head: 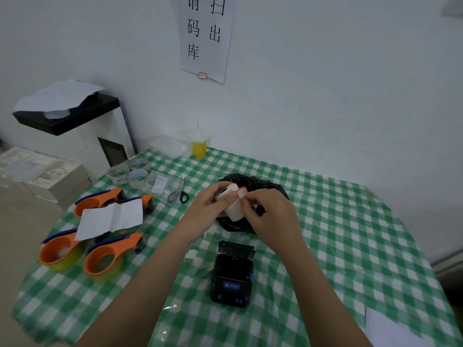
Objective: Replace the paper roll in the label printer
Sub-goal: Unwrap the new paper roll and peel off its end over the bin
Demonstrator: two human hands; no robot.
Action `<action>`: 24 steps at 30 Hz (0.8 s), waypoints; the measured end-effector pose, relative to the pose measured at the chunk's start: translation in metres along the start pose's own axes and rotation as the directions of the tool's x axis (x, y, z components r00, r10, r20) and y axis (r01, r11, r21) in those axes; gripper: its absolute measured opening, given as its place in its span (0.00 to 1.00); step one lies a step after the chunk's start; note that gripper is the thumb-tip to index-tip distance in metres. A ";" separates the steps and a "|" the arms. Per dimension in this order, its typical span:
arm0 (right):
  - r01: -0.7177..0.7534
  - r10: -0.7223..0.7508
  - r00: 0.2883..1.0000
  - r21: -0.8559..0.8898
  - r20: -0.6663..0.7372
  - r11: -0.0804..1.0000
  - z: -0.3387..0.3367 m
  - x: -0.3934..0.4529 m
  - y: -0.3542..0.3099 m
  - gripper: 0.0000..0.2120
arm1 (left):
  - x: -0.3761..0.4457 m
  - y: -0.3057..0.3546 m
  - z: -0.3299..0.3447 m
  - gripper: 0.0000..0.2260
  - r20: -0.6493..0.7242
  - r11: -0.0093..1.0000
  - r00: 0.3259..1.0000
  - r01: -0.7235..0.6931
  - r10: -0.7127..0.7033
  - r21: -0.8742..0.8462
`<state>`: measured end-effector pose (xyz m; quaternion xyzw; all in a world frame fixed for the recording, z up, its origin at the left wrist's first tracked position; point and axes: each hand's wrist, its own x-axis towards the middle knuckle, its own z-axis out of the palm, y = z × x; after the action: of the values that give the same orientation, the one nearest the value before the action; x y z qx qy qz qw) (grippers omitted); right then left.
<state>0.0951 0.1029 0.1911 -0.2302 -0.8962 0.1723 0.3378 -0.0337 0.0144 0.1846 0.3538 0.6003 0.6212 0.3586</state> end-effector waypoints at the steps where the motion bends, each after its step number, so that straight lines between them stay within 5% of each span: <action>1: 0.004 -0.004 1.000 0.006 0.000 1.000 0.000 -0.001 0.000 0.08 | 0.000 0.000 0.000 0.08 0.000 1.000 1.000 0.000 0.000 0.001; 7: -0.026 0.026 1.000 -0.018 0.010 0.999 0.002 -0.003 0.001 0.07 | 0.000 0.000 0.001 0.10 -0.006 1.000 1.000 0.008 -0.008 0.013; 13: -0.203 0.211 0.977 0.337 0.014 0.920 0.000 -0.003 0.000 0.04 | -0.001 -0.001 0.001 0.14 0.000 1.000 1.000 0.019 -0.019 0.003; 18: -0.109 0.114 0.993 0.264 -0.005 0.958 0.002 -0.007 -0.002 0.04 | -0.002 -0.001 0.000 0.13 -0.005 1.000 1.000 0.013 -0.013 0.013; 24: -0.232 0.243 0.970 0.395 0.023 0.889 0.004 -0.006 0.001 0.04 | -0.002 -0.002 -0.002 0.12 0.007 1.000 1.000 0.013 -0.013 -0.002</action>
<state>0.0967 0.1000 0.1846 -0.2675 -0.8033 0.3866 0.3656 -0.0344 0.0118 0.1822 0.3517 0.6006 0.6183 0.3652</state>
